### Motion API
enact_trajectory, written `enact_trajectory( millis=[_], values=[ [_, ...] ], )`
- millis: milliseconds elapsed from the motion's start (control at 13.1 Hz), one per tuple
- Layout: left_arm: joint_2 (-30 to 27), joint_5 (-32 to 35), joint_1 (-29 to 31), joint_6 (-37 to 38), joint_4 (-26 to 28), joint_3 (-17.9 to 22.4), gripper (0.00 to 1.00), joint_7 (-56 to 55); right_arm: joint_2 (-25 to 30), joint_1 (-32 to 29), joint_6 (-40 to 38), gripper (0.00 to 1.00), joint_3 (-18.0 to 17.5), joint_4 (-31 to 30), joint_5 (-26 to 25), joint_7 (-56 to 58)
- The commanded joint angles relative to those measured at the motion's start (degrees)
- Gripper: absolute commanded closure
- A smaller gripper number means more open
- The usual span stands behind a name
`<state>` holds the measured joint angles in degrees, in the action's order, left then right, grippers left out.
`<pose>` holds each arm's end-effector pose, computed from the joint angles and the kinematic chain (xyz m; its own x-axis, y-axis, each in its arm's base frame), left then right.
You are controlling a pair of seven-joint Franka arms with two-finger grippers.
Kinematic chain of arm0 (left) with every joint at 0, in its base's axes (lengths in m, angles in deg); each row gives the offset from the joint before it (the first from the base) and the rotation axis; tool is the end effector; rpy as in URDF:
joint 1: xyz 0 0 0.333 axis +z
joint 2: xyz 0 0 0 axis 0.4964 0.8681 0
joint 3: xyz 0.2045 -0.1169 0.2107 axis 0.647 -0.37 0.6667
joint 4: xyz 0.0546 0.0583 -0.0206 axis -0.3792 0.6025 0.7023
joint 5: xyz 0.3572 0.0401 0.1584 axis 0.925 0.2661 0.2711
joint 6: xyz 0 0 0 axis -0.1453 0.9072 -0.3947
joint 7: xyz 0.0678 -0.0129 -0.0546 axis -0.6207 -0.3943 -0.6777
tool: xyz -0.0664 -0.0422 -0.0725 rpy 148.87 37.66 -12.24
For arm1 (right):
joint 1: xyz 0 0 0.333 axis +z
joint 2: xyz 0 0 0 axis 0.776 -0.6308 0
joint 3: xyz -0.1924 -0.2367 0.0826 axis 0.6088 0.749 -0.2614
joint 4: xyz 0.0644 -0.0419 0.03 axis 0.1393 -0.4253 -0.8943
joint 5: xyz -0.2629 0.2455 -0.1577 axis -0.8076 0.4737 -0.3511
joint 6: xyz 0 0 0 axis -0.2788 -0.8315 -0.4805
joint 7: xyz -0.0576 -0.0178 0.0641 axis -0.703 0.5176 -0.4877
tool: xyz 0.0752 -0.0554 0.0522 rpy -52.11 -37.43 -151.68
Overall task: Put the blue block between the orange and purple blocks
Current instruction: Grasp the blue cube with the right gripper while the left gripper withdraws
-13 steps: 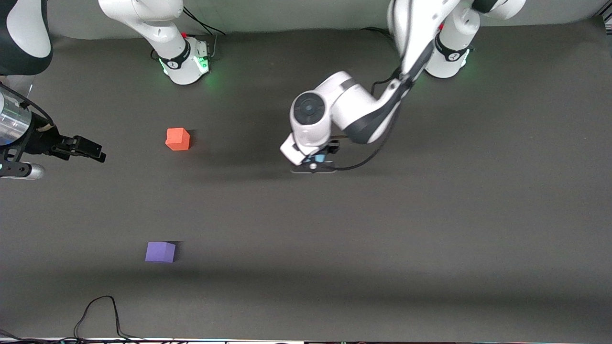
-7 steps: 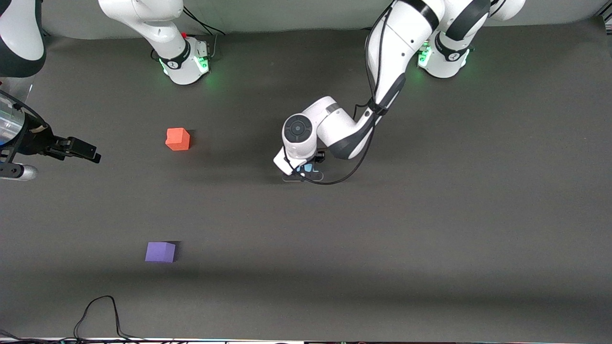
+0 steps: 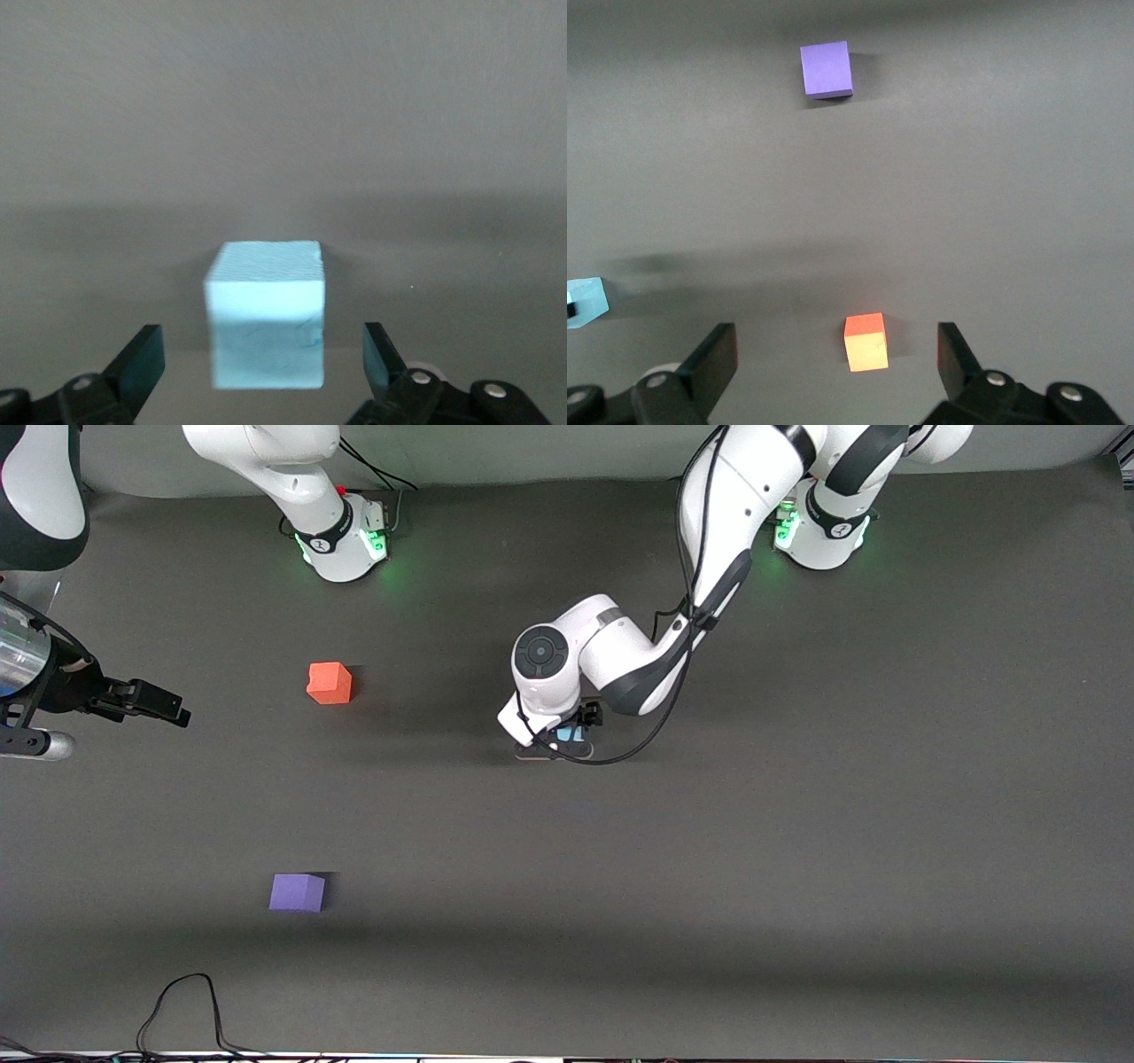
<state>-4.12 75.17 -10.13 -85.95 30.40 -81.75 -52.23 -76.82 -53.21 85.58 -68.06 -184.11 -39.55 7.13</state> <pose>0.4826 -0.5453 0.2648 0.9942 0.0098 -0.1074 0.0085 -0.9999 -0.0126 0.5676 -0.0174 0.5584 0.9894 -0.1345 -0.0542 -0.1365 -0.9900 -0.0354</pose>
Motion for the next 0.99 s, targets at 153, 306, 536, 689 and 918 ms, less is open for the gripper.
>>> enact_trajectory(
  millis=[153, 306, 536, 689, 918],
  values=[
    [-13.6, -4.2, 16.6, 16.1, 3.3, 0.0, 0.00, 17.4, -0.6, 0.9, 2.1, 0.00, -0.4, -0.1, 9.2, 0.4],
    [-17.4, -4.3, 26.7, 21.8, 4.8, 0.0, 0.00, 27.3, -2.0, 6.9, 4.2, 0.00, -0.4, -0.1, 9.2, -2.7],
    [-21.6, -3.4, 40.6, 27.1, 5.0, 0.3, 0.00, 42.0, -5.5, 16.8, 8.5, 0.00, -0.4, 0.3, 8.7, -11.9],
    [-25.2, -2.4, 46.7, 27.2, 5.3, 0.3, 0.00, 45.0, -9.0, 22.3, 11.5, 0.00, -0.4, 1.8, 8.6, -16.5],
    [-31.4, -0.6, 49.2, 29.4, 5.4, 0.4, 0.00, 46.4, -15.4, 31.6, 16.0, 0.00, -0.3, 4.0, 5.8, -21.6]
  ],
)
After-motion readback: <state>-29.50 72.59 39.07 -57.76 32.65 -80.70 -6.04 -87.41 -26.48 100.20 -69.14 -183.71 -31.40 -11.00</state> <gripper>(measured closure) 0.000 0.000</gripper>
